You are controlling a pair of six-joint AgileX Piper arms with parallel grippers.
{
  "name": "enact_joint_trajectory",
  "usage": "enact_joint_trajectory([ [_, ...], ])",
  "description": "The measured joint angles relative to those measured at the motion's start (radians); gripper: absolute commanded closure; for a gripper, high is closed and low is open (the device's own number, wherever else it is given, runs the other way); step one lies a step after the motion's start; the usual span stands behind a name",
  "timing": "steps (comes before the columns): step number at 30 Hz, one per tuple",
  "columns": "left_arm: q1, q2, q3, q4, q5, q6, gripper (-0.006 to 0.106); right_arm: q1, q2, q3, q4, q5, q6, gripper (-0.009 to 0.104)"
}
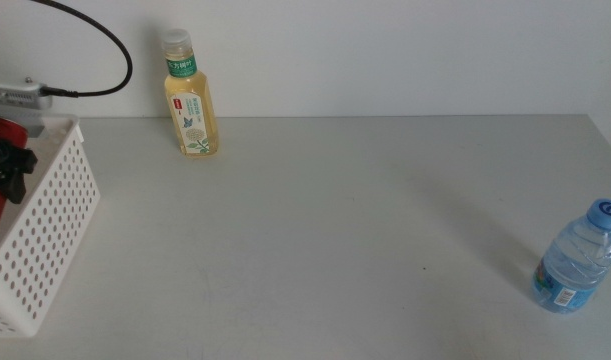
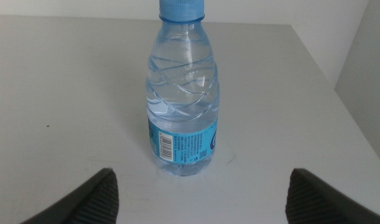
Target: Use arms to grab the bottles and put them into the dustbin to the left of the table.
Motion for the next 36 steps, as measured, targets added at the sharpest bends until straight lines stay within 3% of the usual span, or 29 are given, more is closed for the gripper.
enact_joint_trajectory([
  [17,0.000,0.176,-0.005,-0.011,-0.014,-0.023,0.095,0.000,0.000,0.000,0.000,0.000,0.000,0.001],
  [22,0.000,0.180,-0.010,-0.018,-0.019,-0.039,0.087,0.000,0.000,0.000,0.000,0.000,0.000,0.001],
  [26,0.000,0.181,-0.010,-0.031,-0.018,-0.042,0.070,0.000,0.000,0.000,0.000,0.000,0.000,0.001],
  [32,0.000,0.181,-0.010,-0.033,0.001,-0.046,0.024,0.000,0.000,0.000,0.000,0.000,0.000,0.001],
  [35,0.000,0.173,-0.011,-0.021,0.029,-0.047,0.006,0.000,0.000,0.000,0.000,0.000,0.000,0.001],
  [36,0.000,0.168,-0.011,-0.015,0.040,-0.046,0.007,0.000,0.000,0.000,0.000,0.000,0.000,0.001],
])
